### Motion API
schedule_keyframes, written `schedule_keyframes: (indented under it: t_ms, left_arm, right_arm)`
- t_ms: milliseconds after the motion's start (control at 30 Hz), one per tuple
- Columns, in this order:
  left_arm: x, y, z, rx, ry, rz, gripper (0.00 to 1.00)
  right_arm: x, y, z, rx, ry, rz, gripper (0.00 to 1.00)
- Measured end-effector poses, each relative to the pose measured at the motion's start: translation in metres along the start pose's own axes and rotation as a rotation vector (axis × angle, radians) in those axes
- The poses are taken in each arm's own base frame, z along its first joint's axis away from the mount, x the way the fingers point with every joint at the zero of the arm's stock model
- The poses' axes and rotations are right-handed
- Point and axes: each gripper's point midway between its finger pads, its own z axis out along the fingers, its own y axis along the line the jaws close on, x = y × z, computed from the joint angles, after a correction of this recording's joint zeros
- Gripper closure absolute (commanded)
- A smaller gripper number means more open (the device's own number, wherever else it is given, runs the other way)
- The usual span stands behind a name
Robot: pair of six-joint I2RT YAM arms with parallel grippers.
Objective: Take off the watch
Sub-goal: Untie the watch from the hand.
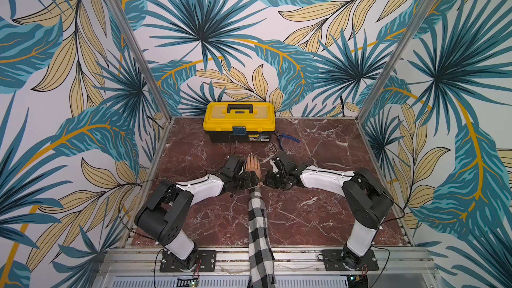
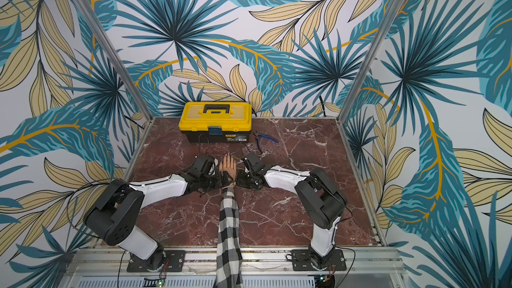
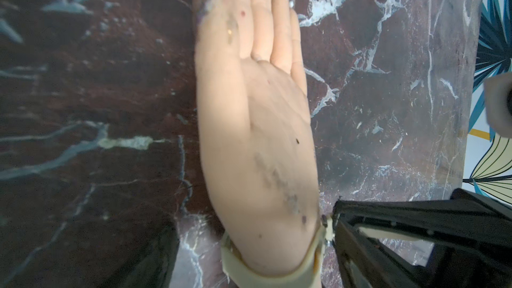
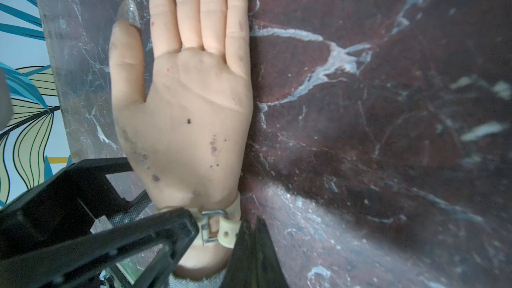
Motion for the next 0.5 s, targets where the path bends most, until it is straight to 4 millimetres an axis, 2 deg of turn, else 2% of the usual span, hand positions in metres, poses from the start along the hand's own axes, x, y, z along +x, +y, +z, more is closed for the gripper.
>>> schedule_keyframes:
  t_ms: [200,500]
  left_arm:
    - [-0.005,0.001,-0.005,-0.031,-0.008,0.014,0.04]
    - [-0.033,-0.024,-0.025,-0.007,-0.089,0.065,0.03]
  right_arm:
    - [0.0,0.004,0.0,-0.017,0.001,0.0,1.0]
    - [0.0,0.005,0.0,-0.025,0.004,-0.001,1.0]
